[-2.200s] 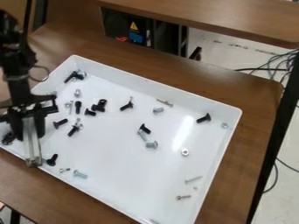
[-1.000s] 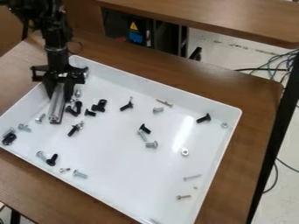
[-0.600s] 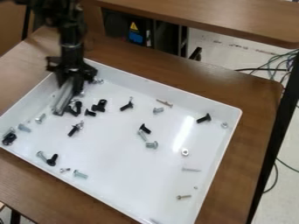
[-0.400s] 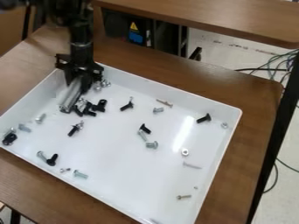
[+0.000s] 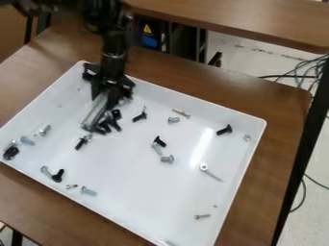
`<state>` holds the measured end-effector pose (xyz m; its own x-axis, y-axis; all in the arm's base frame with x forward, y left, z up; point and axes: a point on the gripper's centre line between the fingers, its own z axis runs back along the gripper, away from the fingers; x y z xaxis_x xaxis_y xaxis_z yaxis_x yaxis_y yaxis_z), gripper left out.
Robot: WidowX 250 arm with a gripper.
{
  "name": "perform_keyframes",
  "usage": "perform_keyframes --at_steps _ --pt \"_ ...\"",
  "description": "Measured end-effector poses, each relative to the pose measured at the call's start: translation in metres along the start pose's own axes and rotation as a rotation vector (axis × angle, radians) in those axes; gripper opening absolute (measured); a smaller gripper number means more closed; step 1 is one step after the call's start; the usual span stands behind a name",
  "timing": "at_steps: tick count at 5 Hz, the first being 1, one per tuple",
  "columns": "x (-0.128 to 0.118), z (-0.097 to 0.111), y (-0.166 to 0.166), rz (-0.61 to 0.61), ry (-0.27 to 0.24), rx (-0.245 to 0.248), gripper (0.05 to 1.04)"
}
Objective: Sweep into pile
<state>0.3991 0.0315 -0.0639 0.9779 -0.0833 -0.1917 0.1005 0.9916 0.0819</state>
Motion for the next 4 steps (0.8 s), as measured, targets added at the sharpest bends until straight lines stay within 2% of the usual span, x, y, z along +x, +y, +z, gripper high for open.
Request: perform_keyframes --at_steps 1,2,3,4 --pt "0.0 0.0 -0.01 -0.017 0.005 -0.003 0.363" --pt "-0.006 0.002 -0.045 -0.047 0.017 -0.063 0.363" --pt "-0.021 0.013 -0.144 -0.225 -0.013 -0.066 0.363" --pt "-0.063 0.019 -0.211 -0.356 -0.042 -0.078 0.362"
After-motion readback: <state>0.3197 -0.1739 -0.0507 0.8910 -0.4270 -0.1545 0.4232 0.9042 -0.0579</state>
